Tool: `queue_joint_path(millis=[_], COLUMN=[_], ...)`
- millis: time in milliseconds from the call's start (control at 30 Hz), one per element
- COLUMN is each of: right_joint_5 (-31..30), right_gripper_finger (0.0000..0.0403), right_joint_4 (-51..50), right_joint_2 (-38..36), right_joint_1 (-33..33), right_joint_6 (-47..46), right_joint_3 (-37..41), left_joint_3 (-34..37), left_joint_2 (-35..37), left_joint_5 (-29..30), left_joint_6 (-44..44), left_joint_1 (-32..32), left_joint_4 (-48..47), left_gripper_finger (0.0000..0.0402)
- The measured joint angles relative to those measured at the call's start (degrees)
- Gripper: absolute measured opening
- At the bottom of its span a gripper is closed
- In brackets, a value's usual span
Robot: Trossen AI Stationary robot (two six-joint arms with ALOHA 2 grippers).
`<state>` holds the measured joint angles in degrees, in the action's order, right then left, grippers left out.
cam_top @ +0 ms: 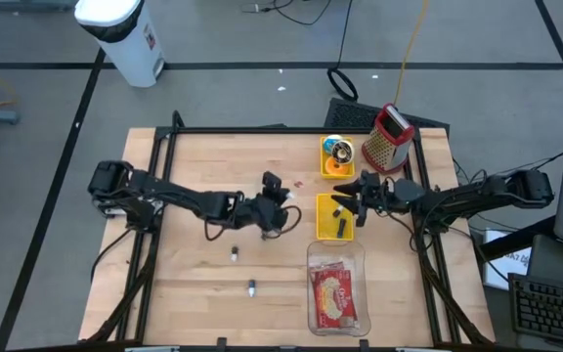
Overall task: Pick & Place Food Item
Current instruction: Put the brown food coloring bottle into the bottom yellow bin
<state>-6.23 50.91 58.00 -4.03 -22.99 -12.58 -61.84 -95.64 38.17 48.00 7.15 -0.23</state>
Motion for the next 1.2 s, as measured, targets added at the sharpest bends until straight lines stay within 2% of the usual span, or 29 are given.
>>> queue_joint_path(millis=[233, 667, 867, 1000, 1100, 1200], right_joint_5=[0.0, -1.0, 4.8, 4.7, 2.9, 1.8], right_gripper_finger=[0.0155, 0.0159, 0.0210, 0.0249, 0.0257, 0.0246], right_joint_4=[2.4, 2.5, 2.5, 2.4, 2.2, 2.0], right_joint_2=[3.1, 25.3, 29.5, 30.4, 31.1, 31.0], right_joint_1=[0.0, -0.8, -2.0, -2.1, -2.1, -2.1], right_joint_6=[2.9, 1.8, 1.1, 1.0, 0.0, -0.2], right_joint_3=[-1.5, -18.1, -23.6, -25.3, -25.7, -25.7], left_joint_3=[0.0, 0.0, 0.0, 0.0, -0.1, -0.1], left_joint_2=[0.0, 0.0, 0.0, 0.0, 0.0, 0.1], left_joint_5=[-0.5, -1.2, -1.2, -1.3, -1.7, -2.1], left_joint_6=[4.9, 5.6, 5.9, 5.9, 6.0, 6.1], left_joint_1=[-2.3, -2.9, -2.9, -2.9, -2.9, -2.7], left_joint_4=[3.4, 3.6, 3.4, 3.7, 4.5, 5.7], left_gripper_finger=[0.0091, 0.0092, 0.0092, 0.0092, 0.0092, 0.0092])
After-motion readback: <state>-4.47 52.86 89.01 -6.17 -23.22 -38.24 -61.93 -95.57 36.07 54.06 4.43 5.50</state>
